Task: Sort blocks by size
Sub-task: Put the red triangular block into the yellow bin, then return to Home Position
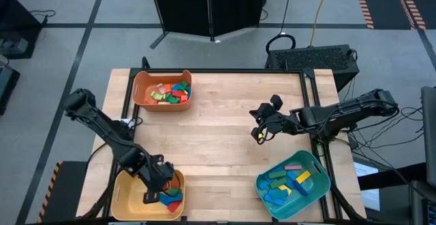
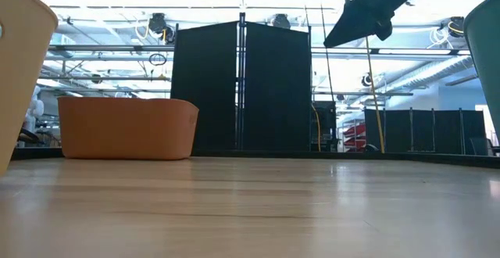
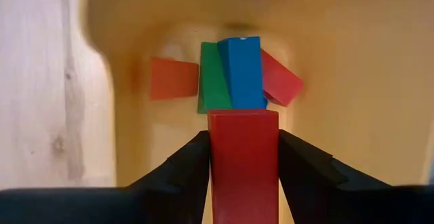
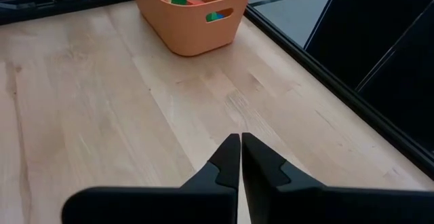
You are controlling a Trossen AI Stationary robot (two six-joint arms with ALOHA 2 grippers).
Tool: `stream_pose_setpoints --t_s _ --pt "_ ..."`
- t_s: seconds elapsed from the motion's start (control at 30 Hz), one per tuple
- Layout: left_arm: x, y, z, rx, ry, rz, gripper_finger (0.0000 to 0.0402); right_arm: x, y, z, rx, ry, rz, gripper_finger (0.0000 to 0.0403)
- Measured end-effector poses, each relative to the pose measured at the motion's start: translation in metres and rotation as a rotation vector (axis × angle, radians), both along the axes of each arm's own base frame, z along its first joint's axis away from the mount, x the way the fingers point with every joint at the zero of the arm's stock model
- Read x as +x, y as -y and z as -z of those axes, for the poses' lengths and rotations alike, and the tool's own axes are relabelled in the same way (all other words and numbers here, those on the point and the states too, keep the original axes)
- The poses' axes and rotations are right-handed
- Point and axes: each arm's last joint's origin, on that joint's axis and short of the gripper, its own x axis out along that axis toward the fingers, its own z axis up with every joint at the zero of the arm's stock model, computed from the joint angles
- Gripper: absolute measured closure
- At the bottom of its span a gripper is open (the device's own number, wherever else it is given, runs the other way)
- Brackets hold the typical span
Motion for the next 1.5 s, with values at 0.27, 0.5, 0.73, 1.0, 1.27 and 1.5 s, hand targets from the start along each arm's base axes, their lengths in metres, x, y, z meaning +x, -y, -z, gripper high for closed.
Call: stream_pose_setpoints --t_s 0.27,0.5,0.73,1.0,1.27,1.5 --pt "0.005 0.012 0.017 0.059 0.001 0.041 0.0182 -0.001 0.0 -0.001 -0.007 -0.003 -0.007 0.0403" --pt "-0.008 0.005 0.008 0.313 0.176 0.025 0.0173 -0.007 0.001 -0.009 -0.053 -0.003 -0.047 0.0403" --pt "-0.019 -0.009 -0.023 0.429 0.426 0.0 0.0172 -0.022 0.003 -0.025 -0.104 0.032 -0.089 0.0403" --pt "-0.021 -0.04 -0.047 0.557 0.588 -0.006 0.0172 -0.04 -0.003 -0.04 -0.168 0.041 -0.218 0.0403" --pt "-0.018 -0.075 -0.044 0.562 0.709 -0.013 0.0172 -0.071 -0.006 -0.055 -0.174 0.095 -0.279 0.0403" --pt "-0.021 -0.097 -0.033 0.591 0.841 -0.014 0.0172 -0.101 0.001 -0.043 -0.184 0.163 -0.292 0.0403"
